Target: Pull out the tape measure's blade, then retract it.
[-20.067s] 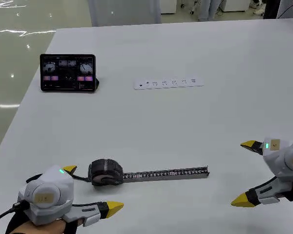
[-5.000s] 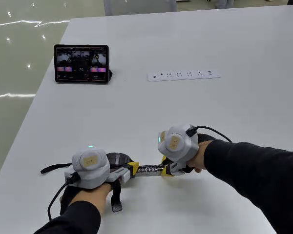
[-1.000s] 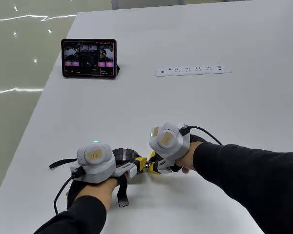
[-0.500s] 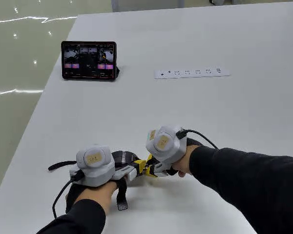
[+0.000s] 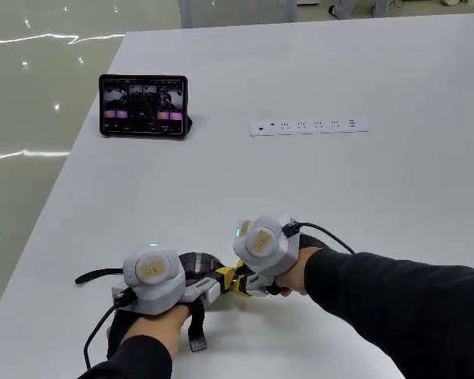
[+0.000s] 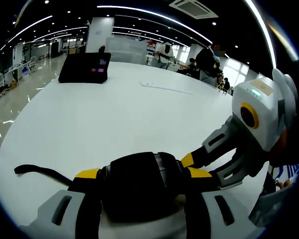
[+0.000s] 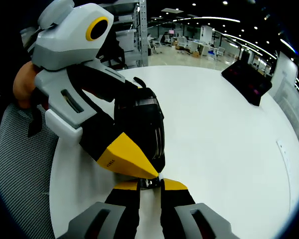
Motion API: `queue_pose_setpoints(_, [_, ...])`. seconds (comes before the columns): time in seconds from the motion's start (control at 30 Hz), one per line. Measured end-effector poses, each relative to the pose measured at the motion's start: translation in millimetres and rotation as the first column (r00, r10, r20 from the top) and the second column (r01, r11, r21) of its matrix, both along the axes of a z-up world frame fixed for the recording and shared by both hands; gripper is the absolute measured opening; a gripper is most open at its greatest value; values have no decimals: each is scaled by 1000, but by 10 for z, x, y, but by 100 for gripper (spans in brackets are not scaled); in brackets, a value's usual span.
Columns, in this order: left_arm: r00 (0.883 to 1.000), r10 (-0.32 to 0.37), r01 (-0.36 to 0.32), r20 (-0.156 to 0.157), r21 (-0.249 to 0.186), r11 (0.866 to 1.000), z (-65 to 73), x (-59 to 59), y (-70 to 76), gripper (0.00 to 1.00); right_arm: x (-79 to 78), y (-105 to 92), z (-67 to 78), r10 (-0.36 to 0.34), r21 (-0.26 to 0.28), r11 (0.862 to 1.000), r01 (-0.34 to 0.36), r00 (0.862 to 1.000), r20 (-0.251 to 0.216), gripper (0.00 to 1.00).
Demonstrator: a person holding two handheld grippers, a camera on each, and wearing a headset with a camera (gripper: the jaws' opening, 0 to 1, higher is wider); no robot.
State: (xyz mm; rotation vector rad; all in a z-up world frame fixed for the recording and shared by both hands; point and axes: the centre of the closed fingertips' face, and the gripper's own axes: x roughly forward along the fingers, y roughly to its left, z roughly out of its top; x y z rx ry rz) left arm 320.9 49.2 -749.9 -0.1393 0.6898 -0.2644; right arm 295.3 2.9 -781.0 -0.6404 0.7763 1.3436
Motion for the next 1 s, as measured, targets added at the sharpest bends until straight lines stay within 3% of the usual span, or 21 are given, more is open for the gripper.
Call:
queue_pose_setpoints(0.2, [1000,-5,4,-5,-22,1000,48,6,10,63,5,-1,48,23,-3,1000,-23,999,50,13])
queue_pose_setpoints(0.4, [999,21,-19,38,-68,997,260,108,39,61,22,-33,112,11,11,1000,-12,999,49,15])
queue_pose_setpoints(0.53, [999,16,-12,47,-98,995,388,179,0,60,12,-66,174,-10,27,1000,9,999,33,15])
queue_pose_setpoints(0.67, [998,-21,26,63,-80,996,442,207,-52,64,9,-104,229,-34,35,999,33,999,31,16])
queue_pose_setpoints(0.73, [997,-35,39,62,-76,996,445,197,-65,67,6,-145,261,-53,37,998,52,998,29,18])
queue_pose_setpoints(0.83, [999,-34,38,41,-113,993,443,156,-65,79,-22,-221,303,-77,48,996,76,997,22,21])
queue_pose_setpoints(1.0, [998,-62,65,28,-106,992,393,85,-18,91,-54,-376,331,-103,53,993,101,994,35,22])
